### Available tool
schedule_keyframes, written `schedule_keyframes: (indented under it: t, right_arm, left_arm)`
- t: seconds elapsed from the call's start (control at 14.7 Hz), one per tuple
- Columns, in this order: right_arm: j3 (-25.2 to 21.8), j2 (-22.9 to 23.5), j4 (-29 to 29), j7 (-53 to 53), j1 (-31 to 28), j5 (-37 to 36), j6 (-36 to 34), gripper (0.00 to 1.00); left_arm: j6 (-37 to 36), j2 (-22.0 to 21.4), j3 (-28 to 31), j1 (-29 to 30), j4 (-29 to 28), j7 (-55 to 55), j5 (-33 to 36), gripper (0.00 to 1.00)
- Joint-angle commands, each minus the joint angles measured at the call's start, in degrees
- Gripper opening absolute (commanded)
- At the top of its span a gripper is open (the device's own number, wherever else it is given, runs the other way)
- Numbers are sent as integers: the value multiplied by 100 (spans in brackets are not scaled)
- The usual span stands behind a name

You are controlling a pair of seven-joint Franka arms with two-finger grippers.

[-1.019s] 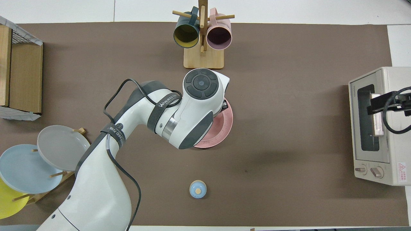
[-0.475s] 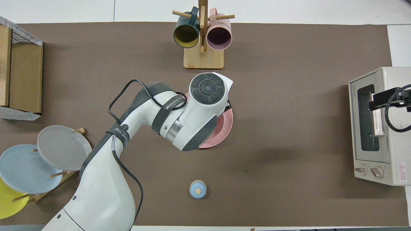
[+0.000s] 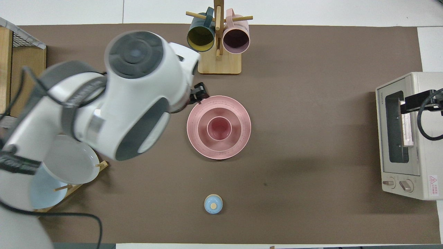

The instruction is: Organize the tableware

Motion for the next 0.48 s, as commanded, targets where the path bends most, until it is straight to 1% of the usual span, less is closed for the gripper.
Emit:
schedule_keyframes:
  t: [0.0, 0.14, 0.2, 0.34, 0.41]
  right_arm:
    - [72, -45, -18, -142, -66, -45, 55, 100]
    - [72, -45, -27, -142, -74, -45, 55, 100]
    - [72, -45, -27, -142, -74, -45, 55, 100]
    - [72, -53, -18, -159, -109, -46, 55, 100]
    - [72, -53, -18, -151, -127, -54, 55, 100]
  left_arm:
    - [-736, -873, -2, 1110, -178, 1222, -320, 100]
    - [-1238, -1216, 25, 1867, -195, 2435, -330, 100]
    - [-1388, -1305, 33, 2245, -230, 3076, -330, 100]
    - [-1425, -1411, 60, 2913, -379, 4202, -330, 100]
    - [-1399, -1524, 60, 3151, -598, 4573, -330, 100]
